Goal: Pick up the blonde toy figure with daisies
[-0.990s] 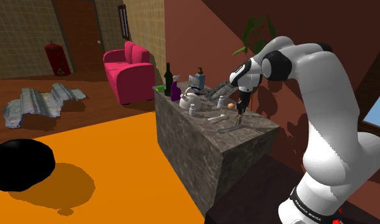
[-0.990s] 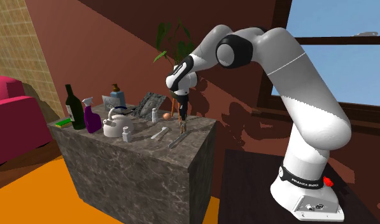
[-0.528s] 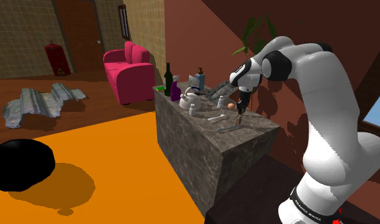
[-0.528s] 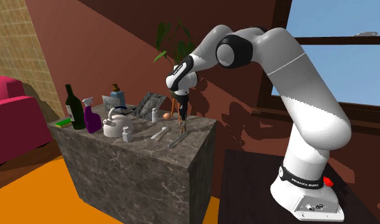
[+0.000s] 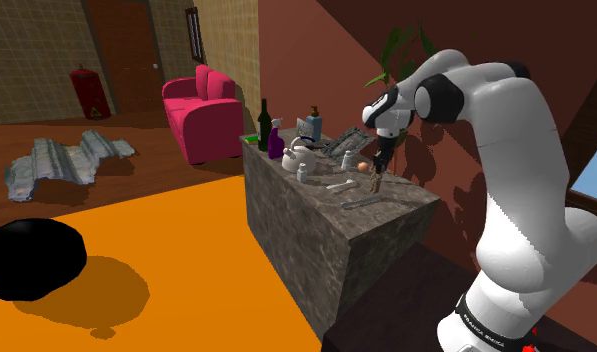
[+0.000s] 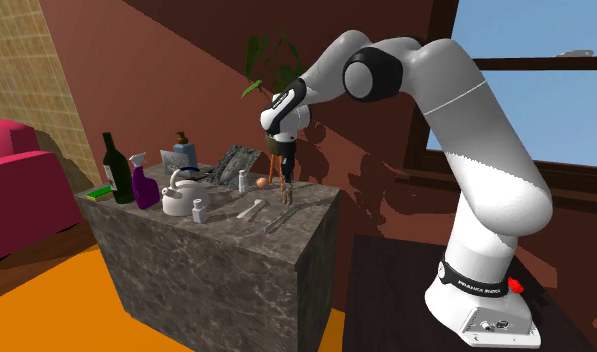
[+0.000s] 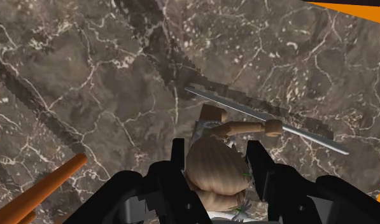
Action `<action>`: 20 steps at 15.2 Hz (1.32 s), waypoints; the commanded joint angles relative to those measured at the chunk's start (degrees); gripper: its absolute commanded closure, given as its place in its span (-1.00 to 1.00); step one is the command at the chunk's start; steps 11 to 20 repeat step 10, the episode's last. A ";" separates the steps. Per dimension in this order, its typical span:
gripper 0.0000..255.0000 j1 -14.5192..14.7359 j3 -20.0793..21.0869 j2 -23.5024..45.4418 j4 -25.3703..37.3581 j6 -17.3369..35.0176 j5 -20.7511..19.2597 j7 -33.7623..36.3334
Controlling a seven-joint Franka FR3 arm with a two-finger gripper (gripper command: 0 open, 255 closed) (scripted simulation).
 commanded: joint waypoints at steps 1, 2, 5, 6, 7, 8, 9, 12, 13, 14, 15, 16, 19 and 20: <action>1.00 0.17 -0.26 -0.90 0.25 -1.11 -0.36 0.17; 1.00 0.24 -0.37 -1.29 0.43 -1.66 -0.52 0.25; 1.00 0.42 -0.71 -2.42 1.05 -3.36 -1.01 0.49; 1.00 0.47 -0.81 -2.78 1.29 -3.93 -1.17 0.57; 1.00 0.52 -0.91 -3.13 1.54 -4.51 -1.32 0.64; 1.00 0.57 -1.01 -3.47 1.81 -5.10 -1.47 0.71; 1.00 0.58 -1.03 -3.53 1.84 -5.18 -1.50 0.73; 1.00 0.58 -1.03 -3.52 1.85 -5.18 -1.50 0.73; 1.00 0.58 -1.03 -3.52 1.85 -5.18 -1.50 0.73; 1.00 0.58 -1.03 -3.52 1.85 -5.18 -1.50 0.73; 1.00 0.58 -1.03 -3.52 1.85 -5.18 -1.50 0.73; 1.00 0.58 -1.03 -3.52 1.85 -5.18 -1.50 0.73; 1.00 0.58 -1.03 -3.52 1.85 -5.18 -1.50 0.73; 1.00 0.58 -1.03 -3.52 1.85 -5.18 -1.50 0.73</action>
